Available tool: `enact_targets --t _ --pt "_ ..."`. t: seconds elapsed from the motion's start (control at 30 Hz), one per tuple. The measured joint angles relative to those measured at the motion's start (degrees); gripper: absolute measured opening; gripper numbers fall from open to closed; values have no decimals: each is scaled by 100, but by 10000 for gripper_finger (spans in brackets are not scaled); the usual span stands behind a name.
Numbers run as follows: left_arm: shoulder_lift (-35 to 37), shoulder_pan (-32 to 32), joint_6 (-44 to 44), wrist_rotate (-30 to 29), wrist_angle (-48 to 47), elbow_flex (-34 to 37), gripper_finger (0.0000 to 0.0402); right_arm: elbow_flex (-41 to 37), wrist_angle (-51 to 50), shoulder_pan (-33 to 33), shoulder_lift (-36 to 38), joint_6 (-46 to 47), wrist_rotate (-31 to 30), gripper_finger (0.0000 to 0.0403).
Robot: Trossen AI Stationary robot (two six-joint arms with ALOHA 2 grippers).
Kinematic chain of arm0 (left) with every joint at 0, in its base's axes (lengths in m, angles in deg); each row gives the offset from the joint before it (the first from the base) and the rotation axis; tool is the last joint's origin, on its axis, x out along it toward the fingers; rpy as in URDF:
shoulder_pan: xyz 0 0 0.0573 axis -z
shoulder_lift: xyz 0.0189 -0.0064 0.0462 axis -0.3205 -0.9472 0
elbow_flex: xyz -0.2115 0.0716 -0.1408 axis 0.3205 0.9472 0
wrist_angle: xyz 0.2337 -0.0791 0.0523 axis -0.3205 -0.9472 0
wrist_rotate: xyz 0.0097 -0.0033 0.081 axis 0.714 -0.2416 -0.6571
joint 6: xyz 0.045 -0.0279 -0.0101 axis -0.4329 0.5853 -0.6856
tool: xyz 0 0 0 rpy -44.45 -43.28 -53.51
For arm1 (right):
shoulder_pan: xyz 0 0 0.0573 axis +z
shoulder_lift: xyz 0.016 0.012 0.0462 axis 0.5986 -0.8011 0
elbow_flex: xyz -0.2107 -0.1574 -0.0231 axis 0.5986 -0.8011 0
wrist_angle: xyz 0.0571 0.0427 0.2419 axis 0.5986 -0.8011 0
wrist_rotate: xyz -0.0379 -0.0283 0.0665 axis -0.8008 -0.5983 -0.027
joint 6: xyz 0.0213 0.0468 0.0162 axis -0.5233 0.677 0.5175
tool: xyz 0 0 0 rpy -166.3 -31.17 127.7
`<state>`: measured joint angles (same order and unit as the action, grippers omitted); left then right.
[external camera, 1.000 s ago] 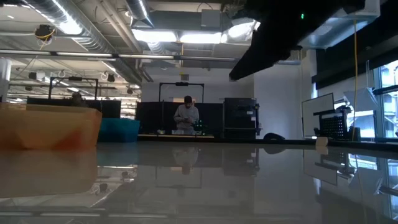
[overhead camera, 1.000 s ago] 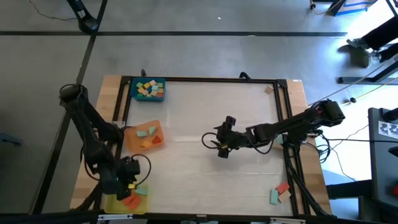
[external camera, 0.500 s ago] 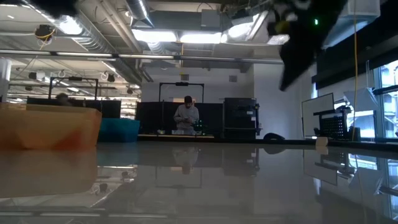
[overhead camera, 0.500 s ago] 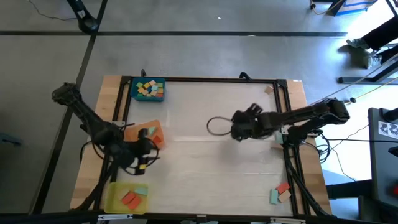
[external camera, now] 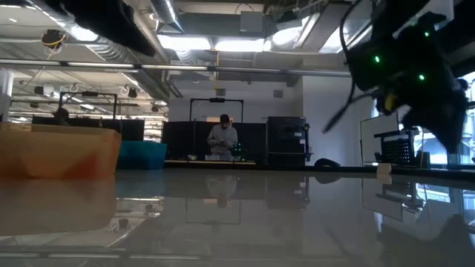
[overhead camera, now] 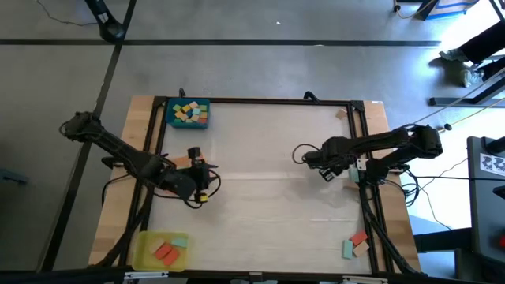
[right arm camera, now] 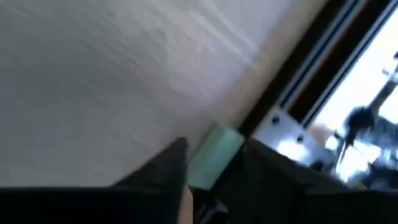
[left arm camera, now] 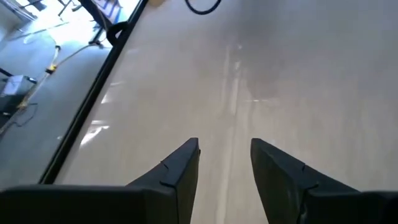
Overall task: Sort blocks by size
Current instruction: Put the light blue rectangular block into the yellow bin
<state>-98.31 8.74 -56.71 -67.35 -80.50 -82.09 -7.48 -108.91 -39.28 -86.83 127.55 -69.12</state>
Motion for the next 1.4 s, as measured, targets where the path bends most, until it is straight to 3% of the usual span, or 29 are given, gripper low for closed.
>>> enact_targets --t 0.17,0.23,0.43,0.7,0.9,1.17,1.4 --pt "-8 -203 -189 2 536 531 133 -440 -47 -401 0 259 250 36" --pt "-10 -262 -188 5 653 666 133 -595 15 -584 -2 247 290 12" --pt "-8 -327 -175 13 801 842 133 -891 507 -899 -143 200 555 43" --pt "-8 -322 -580 15 1361 883 133 -885 436 -1364 -764 1 560 5" --pt "-8 -322 -1072 15 1668 883 133 -877 476 -1598 -1350 -361 798 7" --pt "-8 -316 -1042 16 1725 917 133 -800 460 -1463 -1955 -741 1096 6" --pt "-6 -320 -1001 16 1720 923 133 -9 568 -956 -1921 -885 1052 9"
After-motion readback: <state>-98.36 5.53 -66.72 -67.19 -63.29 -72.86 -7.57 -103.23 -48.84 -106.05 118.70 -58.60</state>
